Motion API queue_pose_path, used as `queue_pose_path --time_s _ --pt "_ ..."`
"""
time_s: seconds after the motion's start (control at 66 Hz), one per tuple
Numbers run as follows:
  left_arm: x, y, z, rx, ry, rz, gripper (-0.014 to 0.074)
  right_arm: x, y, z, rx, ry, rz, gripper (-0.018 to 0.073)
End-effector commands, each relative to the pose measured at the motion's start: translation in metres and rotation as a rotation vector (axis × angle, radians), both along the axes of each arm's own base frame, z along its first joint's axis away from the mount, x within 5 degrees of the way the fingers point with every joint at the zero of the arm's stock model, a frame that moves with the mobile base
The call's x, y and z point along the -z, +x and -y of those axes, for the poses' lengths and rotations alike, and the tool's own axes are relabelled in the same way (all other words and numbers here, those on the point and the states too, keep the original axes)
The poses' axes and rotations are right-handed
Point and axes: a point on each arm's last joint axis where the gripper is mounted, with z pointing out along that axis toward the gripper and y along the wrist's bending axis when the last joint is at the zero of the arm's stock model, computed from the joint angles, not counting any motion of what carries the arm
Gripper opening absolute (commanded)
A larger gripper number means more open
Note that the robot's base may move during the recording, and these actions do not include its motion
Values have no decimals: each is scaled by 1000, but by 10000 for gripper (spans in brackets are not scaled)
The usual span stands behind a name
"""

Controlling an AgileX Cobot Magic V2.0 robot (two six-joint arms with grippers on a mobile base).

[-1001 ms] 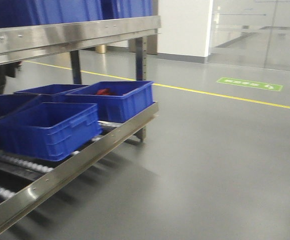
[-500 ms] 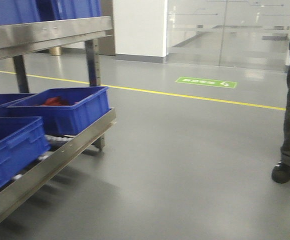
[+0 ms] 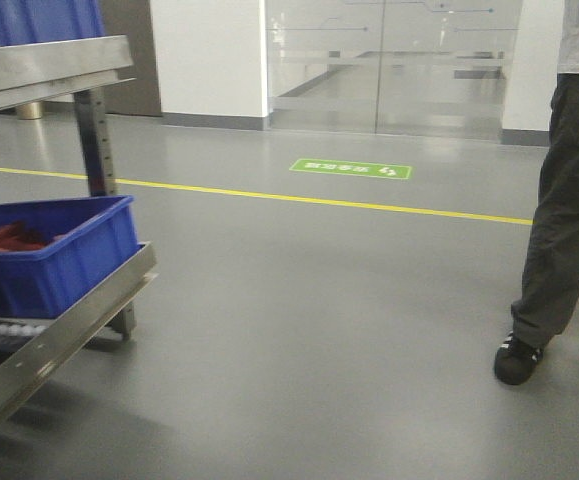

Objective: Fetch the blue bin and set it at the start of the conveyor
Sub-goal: 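Carry the bin in both grippers while driving across the floor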

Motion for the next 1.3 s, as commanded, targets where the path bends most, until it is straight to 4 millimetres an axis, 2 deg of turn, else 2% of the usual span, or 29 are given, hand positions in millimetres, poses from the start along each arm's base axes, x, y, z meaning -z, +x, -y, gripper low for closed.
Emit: queue_pose_path --time_s 0.0,1.289 --pt "-16 -6 1 22 -66 93 -111 -6 -3 2 -5 -31 40 -153" --pt "-16 -6 0 13 -50 99 -111 -6 -3 2 -5 -31 40 -153"
